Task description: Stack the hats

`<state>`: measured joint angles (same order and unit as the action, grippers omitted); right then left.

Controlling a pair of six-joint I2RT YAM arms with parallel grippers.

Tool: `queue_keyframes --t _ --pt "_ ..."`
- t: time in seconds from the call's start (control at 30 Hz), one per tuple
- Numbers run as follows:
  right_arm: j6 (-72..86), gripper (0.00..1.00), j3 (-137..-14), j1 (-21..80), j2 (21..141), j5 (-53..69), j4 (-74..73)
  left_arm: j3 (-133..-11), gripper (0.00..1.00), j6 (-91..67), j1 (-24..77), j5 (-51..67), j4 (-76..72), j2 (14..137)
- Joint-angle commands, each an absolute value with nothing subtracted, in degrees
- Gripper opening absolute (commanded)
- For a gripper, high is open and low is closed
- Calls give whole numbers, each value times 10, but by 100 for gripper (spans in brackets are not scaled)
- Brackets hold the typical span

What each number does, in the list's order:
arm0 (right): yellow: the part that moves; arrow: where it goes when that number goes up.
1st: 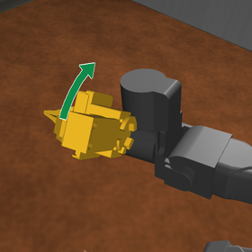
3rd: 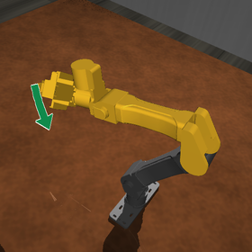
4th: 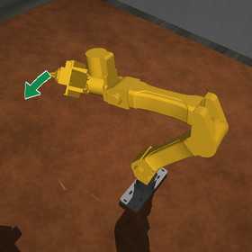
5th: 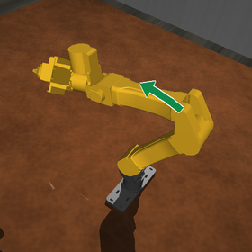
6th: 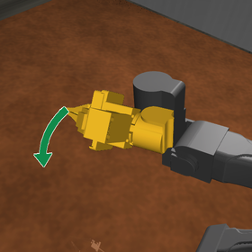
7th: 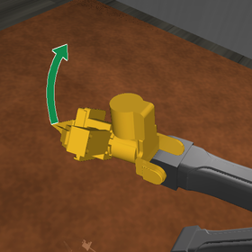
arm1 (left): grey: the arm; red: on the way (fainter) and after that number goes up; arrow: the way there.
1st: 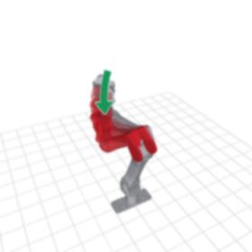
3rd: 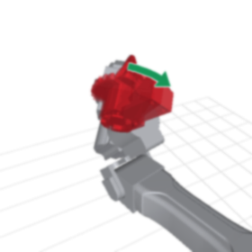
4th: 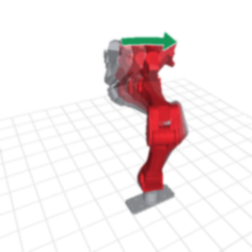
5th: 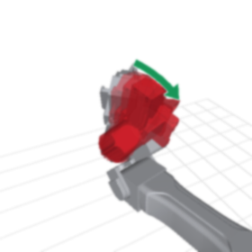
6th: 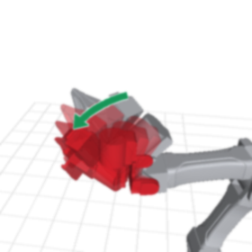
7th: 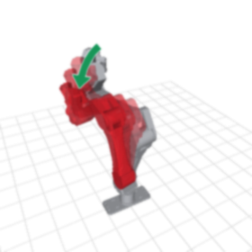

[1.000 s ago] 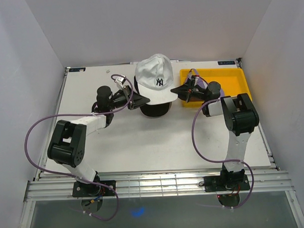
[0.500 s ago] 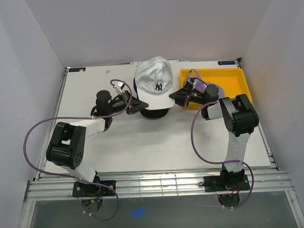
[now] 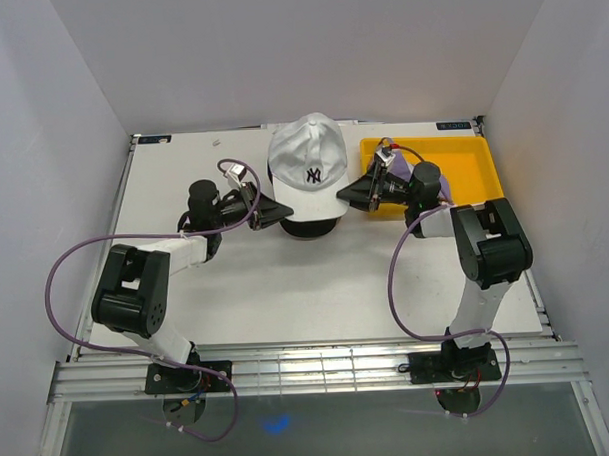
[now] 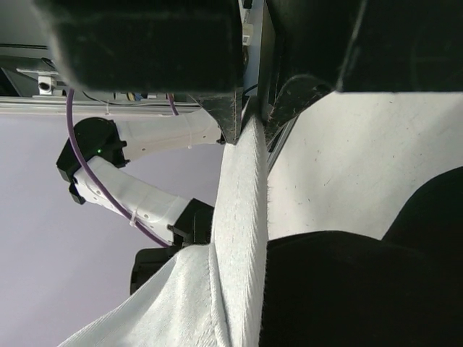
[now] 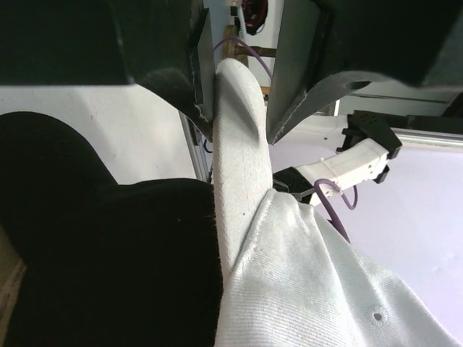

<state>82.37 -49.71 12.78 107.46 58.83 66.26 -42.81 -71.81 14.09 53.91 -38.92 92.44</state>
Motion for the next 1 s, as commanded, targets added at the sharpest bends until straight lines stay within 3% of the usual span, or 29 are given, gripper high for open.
queue_keyframes --t 0.0,0.5,0.77,0.97 --pt "741 38 -492 137 1034 610 611 -420 0 -700 128 505 -345 918" --pt "534 39 -505 146 1011 572 345 -398 0 -684 119 485 -315 929" --pt "504 22 -509 148 1012 555 304 -390 0 -674 111 476 -297 944" --pt "467 18 -526 149 1025 541 254 -392 0 -666 107 466 -283 965"
